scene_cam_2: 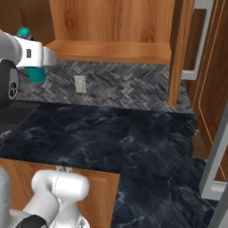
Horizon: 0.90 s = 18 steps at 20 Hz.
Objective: Sort all alcoholic drinks to one cabinet, and non-alcoholic drinks to the other.
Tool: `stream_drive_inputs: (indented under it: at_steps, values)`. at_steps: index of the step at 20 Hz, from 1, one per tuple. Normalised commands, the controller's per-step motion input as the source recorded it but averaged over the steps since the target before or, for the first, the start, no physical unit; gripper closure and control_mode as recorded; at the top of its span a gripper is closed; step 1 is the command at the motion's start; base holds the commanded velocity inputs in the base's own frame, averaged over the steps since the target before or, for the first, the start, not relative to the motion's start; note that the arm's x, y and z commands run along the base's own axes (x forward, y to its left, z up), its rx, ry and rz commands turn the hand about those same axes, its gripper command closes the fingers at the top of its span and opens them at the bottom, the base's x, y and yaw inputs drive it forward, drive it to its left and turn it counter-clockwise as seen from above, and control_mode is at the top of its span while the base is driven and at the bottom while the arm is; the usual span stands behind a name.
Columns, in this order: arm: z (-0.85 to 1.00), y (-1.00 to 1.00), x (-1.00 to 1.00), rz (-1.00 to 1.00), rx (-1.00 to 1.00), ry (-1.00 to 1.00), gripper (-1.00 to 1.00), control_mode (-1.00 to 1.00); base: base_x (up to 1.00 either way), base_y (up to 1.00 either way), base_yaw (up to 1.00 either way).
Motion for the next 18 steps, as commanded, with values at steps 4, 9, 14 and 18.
stream_drive_inputs:
  at_steps: [4,9,14,18]
  values:
    - [0.37,0.05,0.63,0.0,0.0,-0.06,1.0,-1.0,0.0,0.0,0.0]
    - [0.13,0.23,0.72,0.0,-0.03,-0.04,1.0,-1.0,0.0,0.0,0.0]
    - [0.05,0.19,0.74,0.0,-0.05,-0.08,1.0,-1.0,0.0,0.0,0.0]
    - [-0.11,0.03,0.99,0.0,-0.01,0.0,1.0,-1.0,0.0,0.0,0.0]
